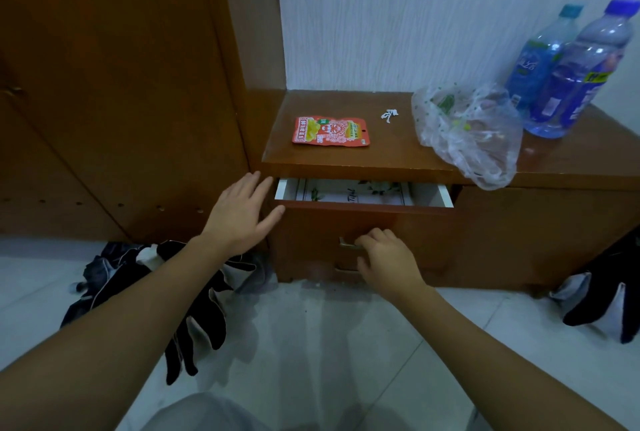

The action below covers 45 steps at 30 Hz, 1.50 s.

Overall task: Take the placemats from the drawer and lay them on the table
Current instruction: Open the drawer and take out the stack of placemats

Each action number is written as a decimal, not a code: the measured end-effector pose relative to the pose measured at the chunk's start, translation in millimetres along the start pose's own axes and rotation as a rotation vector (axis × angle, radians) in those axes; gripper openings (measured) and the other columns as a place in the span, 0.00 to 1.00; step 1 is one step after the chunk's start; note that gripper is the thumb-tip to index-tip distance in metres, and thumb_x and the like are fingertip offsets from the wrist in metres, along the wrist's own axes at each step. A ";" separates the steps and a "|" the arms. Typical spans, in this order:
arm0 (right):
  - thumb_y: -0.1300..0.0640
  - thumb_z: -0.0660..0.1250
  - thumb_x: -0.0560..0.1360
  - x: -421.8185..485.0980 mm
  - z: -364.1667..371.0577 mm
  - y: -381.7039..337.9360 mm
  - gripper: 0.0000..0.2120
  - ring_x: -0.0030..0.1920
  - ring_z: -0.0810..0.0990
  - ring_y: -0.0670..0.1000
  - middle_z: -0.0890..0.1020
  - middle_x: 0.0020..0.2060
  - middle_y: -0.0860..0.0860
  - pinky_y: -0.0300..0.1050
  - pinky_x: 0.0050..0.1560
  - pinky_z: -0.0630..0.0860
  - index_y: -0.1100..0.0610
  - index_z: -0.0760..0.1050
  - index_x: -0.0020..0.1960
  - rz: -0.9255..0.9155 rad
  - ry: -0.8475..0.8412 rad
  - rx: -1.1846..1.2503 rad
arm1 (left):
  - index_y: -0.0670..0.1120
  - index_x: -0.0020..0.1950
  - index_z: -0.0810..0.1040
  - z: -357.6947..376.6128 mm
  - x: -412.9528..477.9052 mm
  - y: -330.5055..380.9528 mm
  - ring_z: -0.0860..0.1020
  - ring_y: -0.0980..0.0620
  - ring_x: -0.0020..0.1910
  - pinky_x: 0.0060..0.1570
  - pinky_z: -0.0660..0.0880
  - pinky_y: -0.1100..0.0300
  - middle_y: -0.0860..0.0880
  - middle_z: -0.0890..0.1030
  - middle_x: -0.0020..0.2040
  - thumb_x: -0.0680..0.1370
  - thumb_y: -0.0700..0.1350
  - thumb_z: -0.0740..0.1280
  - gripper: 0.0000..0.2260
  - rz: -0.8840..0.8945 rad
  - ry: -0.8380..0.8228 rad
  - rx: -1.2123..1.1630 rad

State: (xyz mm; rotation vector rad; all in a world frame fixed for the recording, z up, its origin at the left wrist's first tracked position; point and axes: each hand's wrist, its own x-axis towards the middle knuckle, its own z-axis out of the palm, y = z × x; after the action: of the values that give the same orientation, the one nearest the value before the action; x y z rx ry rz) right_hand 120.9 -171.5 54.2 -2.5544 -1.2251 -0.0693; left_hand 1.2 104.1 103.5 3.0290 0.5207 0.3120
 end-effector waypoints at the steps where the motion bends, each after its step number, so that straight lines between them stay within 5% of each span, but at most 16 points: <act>1: 0.55 0.64 0.77 -1.6 -0.6 -1.2 0.14 0.54 0.73 0.51 0.78 0.54 0.49 0.46 0.54 0.73 0.52 0.77 0.62 0.002 -0.001 0.006 | 0.49 0.81 0.57 -0.2 -1.5 0.8 0.55 0.45 0.80 0.76 0.56 0.46 0.44 0.58 0.81 0.79 0.70 0.44 0.37 -0.002 -0.011 -0.005; 9: 0.55 0.65 0.76 -46.8 2.9 -14.2 0.10 0.51 0.75 0.52 0.79 0.51 0.49 0.46 0.51 0.72 0.52 0.78 0.56 -0.021 0.005 -0.007 | 0.52 0.82 0.53 -9.5 -11.6 1.7 0.51 0.47 0.80 0.77 0.53 0.44 0.47 0.52 0.82 0.77 0.74 0.43 0.39 -0.025 -0.072 -0.071; 30: 0.53 0.68 0.74 -136.8 -26.2 -56.3 0.14 0.54 0.76 0.51 0.78 0.53 0.48 0.44 0.51 0.76 0.52 0.78 0.59 -0.022 -0.037 0.060 | 0.51 0.80 0.60 -24.3 -89.6 56.9 0.59 0.48 0.78 0.74 0.56 0.46 0.47 0.62 0.80 0.79 0.69 0.47 0.35 0.048 -0.101 -0.184; 36: 0.49 0.64 0.77 -85.2 -77.1 -60.7 0.15 0.54 0.73 0.47 0.78 0.53 0.46 0.39 0.52 0.70 0.52 0.75 0.62 -0.074 0.222 0.129 | 0.52 0.79 0.61 -30.6 -79.7 53.8 0.59 0.48 0.78 0.74 0.57 0.46 0.48 0.62 0.79 0.78 0.69 0.46 0.34 0.039 -0.086 -0.181; 45: 0.49 0.63 0.79 32.4 -60.0 -9.3 0.18 0.60 0.75 0.51 0.79 0.59 0.50 0.49 0.58 0.75 0.54 0.73 0.66 -0.027 -0.015 0.085 | 0.50 0.79 0.62 -22.1 -54.0 58.0 0.62 0.49 0.76 0.73 0.61 0.47 0.48 0.64 0.78 0.80 0.68 0.47 0.33 0.017 -0.090 -0.179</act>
State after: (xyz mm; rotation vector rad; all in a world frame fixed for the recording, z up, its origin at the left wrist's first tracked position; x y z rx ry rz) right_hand 139.6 -159.2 119.3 -2.4705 -1.2414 -0.0037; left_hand -34.4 31.8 119.8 2.8594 0.4356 0.2090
